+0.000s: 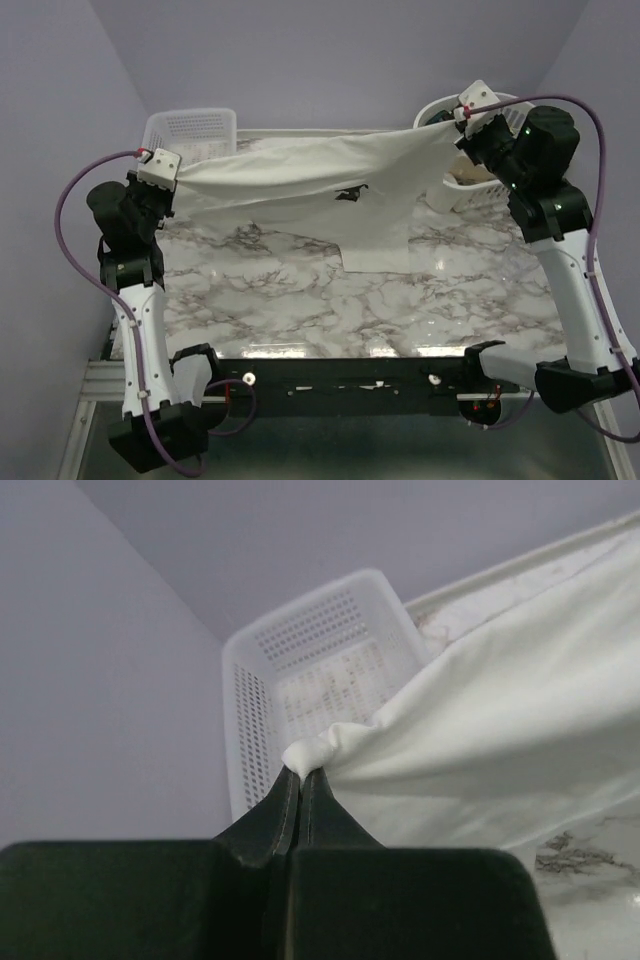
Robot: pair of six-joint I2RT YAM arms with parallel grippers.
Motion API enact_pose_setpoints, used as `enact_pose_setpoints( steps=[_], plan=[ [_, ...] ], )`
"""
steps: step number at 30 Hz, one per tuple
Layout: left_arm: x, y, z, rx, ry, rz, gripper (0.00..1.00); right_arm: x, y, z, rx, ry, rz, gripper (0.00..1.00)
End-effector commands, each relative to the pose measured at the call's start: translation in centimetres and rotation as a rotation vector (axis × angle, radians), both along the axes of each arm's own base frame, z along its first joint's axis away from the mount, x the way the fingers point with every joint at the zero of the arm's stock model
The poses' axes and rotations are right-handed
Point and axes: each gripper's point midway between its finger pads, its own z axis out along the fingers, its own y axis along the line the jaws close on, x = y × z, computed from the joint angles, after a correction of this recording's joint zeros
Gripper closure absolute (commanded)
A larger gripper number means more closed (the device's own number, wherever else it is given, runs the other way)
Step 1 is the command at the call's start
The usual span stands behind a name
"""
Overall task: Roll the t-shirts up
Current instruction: Fold the T-shirt at the center of the board.
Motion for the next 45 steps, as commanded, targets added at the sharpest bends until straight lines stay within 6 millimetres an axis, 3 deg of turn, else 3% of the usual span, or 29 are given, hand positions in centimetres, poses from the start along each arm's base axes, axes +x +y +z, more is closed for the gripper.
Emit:
enact_pose_setpoints(
  steps=[1, 8, 10, 12, 13, 20, 22, 25, 28, 32, 36, 37, 38, 39, 40, 42, 43, 44, 45],
  plan=[
    [-3.1, -1.3, 6.9, -0.054, -0.18, 0.005, 1.0, -4.0, -1.8, 3.7, 0.037, -0.064, -0.048, 1.0],
    [-8.9, -3.2, 12.8, -0.069, -0.353, 0.003, 1.0, -12.9, -3.0, 9.2, 0.126, -0.216, -0.005, 1.0],
    [-11.1, -3.5, 14.5, -0.06, -0.421, 0.02, 1.0, -16.3, -3.7, 11.3, 0.164, -0.282, 0.005, 1.0],
    [-13.6, -4.0, 16.3, -0.056, -0.486, 0.031, 1.0, -18.8, -4.1, 12.2, 0.185, -0.311, 0.015, 0.99],
    [-14.4, -3.8, 16.9, -0.056, -0.507, 0.053, 1.0, -21.1, -4.5, 13.3, 0.198, -0.356, 0.024, 1.0],
    [-22.8, -4.8, 22.3, -0.018, -0.707, 0.105, 1.0, -30.8, -6.5, 15.6, 0.244, -0.472, 0.051, 0.99],
    [-25.1, -5.3, 23.7, 0.001, -0.759, 0.11, 1.0, -32.6, -6.7, 16.2, 0.255, -0.506, 0.061, 0.99],
    [-26.9, -5.9, 24.6, 0.017, -0.79, 0.101, 1.0, -34.6, -6.9, 16.5, 0.274, -0.539, 0.075, 0.99],
    [-26.6, -6.5, 24.3, 0.021, -0.764, 0.066, 1.0, -34.5, -6.3, 15.6, 0.279, -0.517, 0.095, 0.99],
    [-23.0, -7.9, 20.7, 0.029, -0.584, -0.054, 1.0, -31.6, -5.4, 12.6, 0.242, -0.44, 0.106, 0.99],
    [-18.5, -9.1, 12.2, 0.005, -0.3, -0.185, 1.0, -27.2, -3.4, 6.7, 0.196, -0.29, 0.153, 0.99],
    [-17.0, -9.4, 8.7, -0.014, -0.209, -0.231, 1.0, -26.5, -2.8, 5.4, 0.194, -0.256, 0.179, 0.99],
    [-16.3, -9.5, 6.7, -0.023, -0.161, -0.25, 1.0, -24.6, -2.1, 2.4, 0.187, -0.181, 0.186, 0.99],
    [-15.9, -9.5, 5.0, -0.016, -0.128, -0.264, 1.0, -23.7, -1.7, 1.0, 0.185, -0.146, 0.196, 0.99],
    [-14.6, -9.2, 1.2, -0.042, -0.049, -0.267, 1.0, -22.8, -1.2, -0.8, 0.19, -0.101, 0.208, 0.99],
    [-13.4, -8.6, -2.4, -0.037, 0.014, -0.256, 1.0, -20.3, -0.5, -5.2, 0.182, 0.001, 0.208, 0.99],
    [-12.6, -8.1, -6.4, -0.034, 0.091, -0.253, 1.0, -19.5, -0.1, -6.7, 0.166, 0.029, 0.22, 0.99],
    [-12.1, -7.5, -8.3, -0.028, 0.124, -0.229, 1.0, -18.6, 0.0, -7.6, 0.16, 0.037, 0.215, 0.99],
    [-11.4, -7.0, -9.7, -0.019, 0.139, -0.215, 1.0, -17.0, 0.2, -11.3, 0.146, 0.125, 0.198, 0.99]
  ],
)
